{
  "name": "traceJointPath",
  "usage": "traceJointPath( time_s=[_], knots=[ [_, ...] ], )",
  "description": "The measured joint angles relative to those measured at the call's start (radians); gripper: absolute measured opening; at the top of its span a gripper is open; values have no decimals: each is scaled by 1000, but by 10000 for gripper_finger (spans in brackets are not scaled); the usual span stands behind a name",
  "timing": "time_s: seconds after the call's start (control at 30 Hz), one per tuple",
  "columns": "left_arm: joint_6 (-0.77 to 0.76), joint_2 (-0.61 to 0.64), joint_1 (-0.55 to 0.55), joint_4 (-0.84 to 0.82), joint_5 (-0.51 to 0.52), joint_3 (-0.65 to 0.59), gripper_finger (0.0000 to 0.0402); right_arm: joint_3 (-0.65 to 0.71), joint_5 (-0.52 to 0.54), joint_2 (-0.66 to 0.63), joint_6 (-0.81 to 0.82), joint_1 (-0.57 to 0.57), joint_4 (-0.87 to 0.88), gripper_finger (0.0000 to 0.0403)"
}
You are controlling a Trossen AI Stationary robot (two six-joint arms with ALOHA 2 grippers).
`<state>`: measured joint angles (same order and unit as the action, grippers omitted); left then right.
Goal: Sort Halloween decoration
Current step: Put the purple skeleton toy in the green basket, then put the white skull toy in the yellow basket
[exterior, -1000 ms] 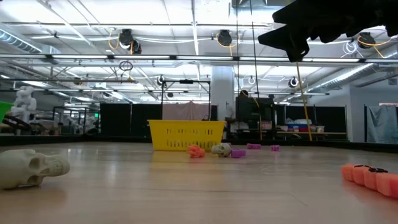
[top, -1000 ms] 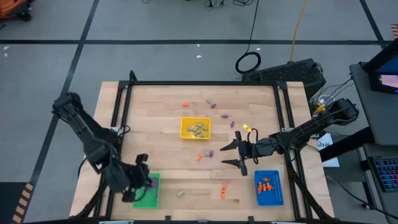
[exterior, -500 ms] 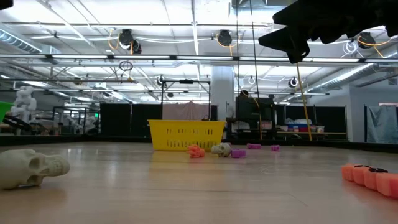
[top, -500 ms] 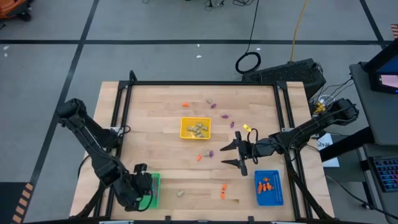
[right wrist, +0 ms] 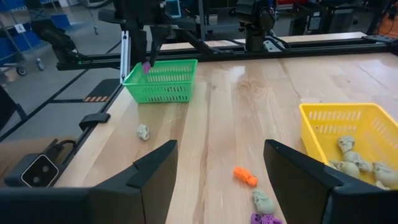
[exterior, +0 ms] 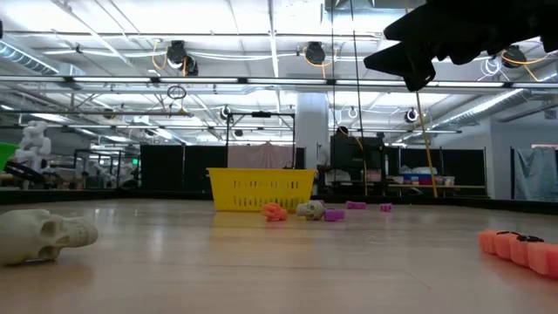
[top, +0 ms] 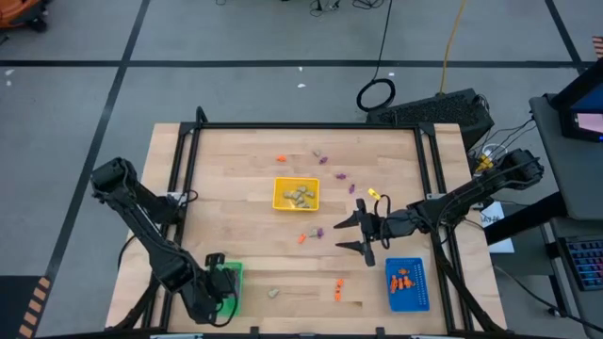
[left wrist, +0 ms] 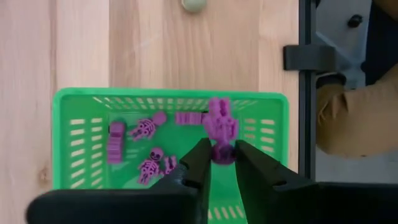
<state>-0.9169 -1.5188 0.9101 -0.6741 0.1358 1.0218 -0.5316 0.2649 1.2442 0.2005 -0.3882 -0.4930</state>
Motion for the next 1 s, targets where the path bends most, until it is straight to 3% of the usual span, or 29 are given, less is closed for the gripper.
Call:
traceJointPath(
  time_s=[0.27, 0.47, 0.7, 0.87, 1.0],
  knots=[
    [-46, 0, -2, 0, 18, 0, 155, 0, 2, 0, 31, 0, 11, 226],
    [-17, 14, -16, -2, 43, 0, 190, 0, 117, 0, 96, 0, 42, 226],
    [146, 23, -58, 0, 305, 0, 192, 0, 210, 0, 119, 48, 118, 226],
    [303, 24, -104, 4, 538, 0, 192, -8, 195, 0, 141, 116, 197, 226],
    [375, 24, -149, 10, 697, 0, 192, -67, 118, 0, 159, 177, 348, 226]
  ],
)
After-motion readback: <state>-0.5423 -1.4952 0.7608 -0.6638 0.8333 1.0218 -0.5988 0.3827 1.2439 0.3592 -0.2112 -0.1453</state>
